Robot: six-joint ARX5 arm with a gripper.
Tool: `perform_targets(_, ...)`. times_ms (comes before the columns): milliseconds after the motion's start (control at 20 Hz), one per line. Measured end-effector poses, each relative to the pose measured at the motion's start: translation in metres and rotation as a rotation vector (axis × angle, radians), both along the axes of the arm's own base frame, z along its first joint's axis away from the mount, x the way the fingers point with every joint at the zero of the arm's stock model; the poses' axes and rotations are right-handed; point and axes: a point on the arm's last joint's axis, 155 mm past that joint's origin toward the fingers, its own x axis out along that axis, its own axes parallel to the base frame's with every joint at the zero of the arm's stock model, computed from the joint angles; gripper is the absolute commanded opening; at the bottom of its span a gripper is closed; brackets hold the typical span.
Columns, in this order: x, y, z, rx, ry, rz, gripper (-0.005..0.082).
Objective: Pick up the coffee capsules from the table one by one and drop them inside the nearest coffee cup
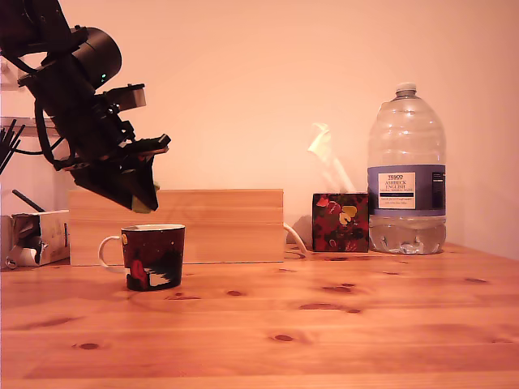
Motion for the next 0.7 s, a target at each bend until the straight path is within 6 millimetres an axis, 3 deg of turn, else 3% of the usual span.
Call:
perform_targets(100, -0.0003, -0.0001, -0.0002, 0.0, 0.001, 0.0, 0.0587)
perform_targets(150, -0.0002, -0.0002, -0.0001, 0.0, 0.001, -0.001, 0.0678)
perform_targets(400, -0.0001, 0.0001, -0.0002, 0.004, -0.001, -0.002, 0.0677)
perform_targets(500, -0.0009, 0.0004, -0.0009, 0.006, 0.003, -0.002, 0.0564)
perform_targets(550, -0.0025, 0.0009, -0.0014, 0.008, 0.01, -0.002, 0.0468)
perform_targets(700, -0.0083, 0.0017, 0.0076, 0.004, 0.01, -0.004, 0.0059)
